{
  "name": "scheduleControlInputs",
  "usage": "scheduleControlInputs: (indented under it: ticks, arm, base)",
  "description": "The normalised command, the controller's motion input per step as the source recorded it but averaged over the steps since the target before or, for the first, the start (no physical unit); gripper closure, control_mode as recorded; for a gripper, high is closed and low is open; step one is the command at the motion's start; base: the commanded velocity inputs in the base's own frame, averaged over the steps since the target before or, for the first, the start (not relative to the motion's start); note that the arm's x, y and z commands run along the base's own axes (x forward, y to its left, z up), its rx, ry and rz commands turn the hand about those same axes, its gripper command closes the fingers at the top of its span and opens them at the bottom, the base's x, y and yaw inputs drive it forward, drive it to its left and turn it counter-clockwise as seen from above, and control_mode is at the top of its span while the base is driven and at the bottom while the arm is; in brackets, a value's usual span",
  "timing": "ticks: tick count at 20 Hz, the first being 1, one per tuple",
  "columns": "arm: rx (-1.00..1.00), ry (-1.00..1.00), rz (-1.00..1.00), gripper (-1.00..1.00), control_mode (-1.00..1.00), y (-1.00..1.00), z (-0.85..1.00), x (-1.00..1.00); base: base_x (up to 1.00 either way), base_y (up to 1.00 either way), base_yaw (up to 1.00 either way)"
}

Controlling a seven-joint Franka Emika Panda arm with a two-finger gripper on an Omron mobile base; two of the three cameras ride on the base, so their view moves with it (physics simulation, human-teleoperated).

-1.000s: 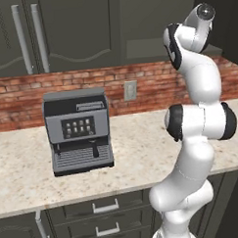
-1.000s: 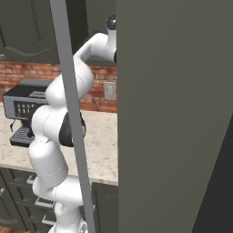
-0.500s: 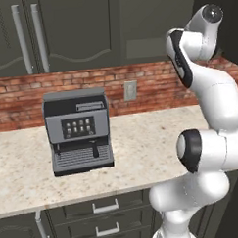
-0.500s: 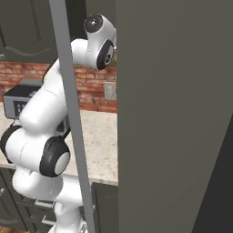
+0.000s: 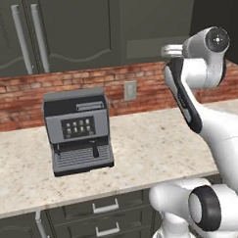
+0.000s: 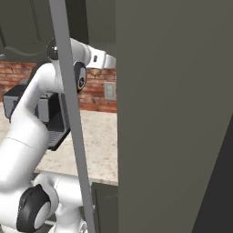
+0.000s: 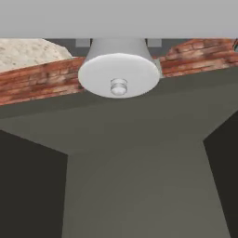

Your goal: Retrieve the shaker from the cabinet and place it next the steak on a plate on the dining table.

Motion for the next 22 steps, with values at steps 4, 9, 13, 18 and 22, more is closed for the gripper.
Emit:
scheduleControlInputs:
  ticks: [4,9,13,18,22]
  arm:
    - [0.00,-0.16,0.01,1.00,-1.00,0.17,0.00,-1.00]
    - [0.00,-0.15,0.04,1.00,-1.00,0.09,0.00,-1.00]
    - [0.00,0.00,0.10,1.00,-1.00,0.04,-0.03,-0.84]
    - [0.00,0.01,0.13,1.00,-1.00,0.00,-0.06,-0.58]
    - [0.00,0.16,0.13,1.00,-1.00,0.01,-0.11,-0.37]
  base:
    - [0.00,0.00,0.00]
    - [0.00,0.00,0.00]
    - [0.00,0.00,0.00]
    - [0.00,0.00,0.00]
    - [0.00,0.00,0.00]
